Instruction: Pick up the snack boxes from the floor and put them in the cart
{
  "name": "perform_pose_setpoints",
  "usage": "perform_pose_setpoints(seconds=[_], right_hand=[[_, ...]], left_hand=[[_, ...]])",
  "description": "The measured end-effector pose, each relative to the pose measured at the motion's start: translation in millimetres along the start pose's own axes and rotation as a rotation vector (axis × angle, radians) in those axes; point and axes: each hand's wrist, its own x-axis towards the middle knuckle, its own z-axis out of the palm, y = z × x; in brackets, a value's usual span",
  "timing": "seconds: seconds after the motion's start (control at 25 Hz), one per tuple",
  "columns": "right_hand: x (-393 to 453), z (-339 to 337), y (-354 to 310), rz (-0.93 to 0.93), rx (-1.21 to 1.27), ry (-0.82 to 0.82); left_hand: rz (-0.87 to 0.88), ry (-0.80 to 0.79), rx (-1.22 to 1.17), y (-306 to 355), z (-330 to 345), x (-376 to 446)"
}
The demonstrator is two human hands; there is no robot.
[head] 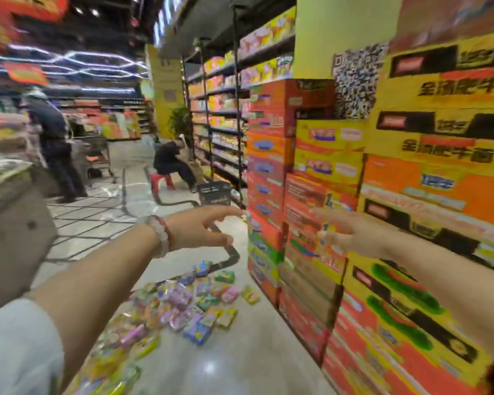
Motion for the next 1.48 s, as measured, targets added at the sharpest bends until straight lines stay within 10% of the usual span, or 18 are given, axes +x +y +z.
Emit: perform_pose_setpoints(seconds=[0.92,1.32,1.48], right_hand=[[518,530,-198,-0.509,0.108,-0.900],[549,945,-158,-0.459,0.023,-1.080],[526,1098,-118,-0.723,-0.026,-1.125]], left_hand=[[-0.968,0.084,-0.456,-555,166,-84],[-1.218,0.028,-0.509,-787,485,-118],[-1.282,-0.045,-0.370,-862,626,-126]])
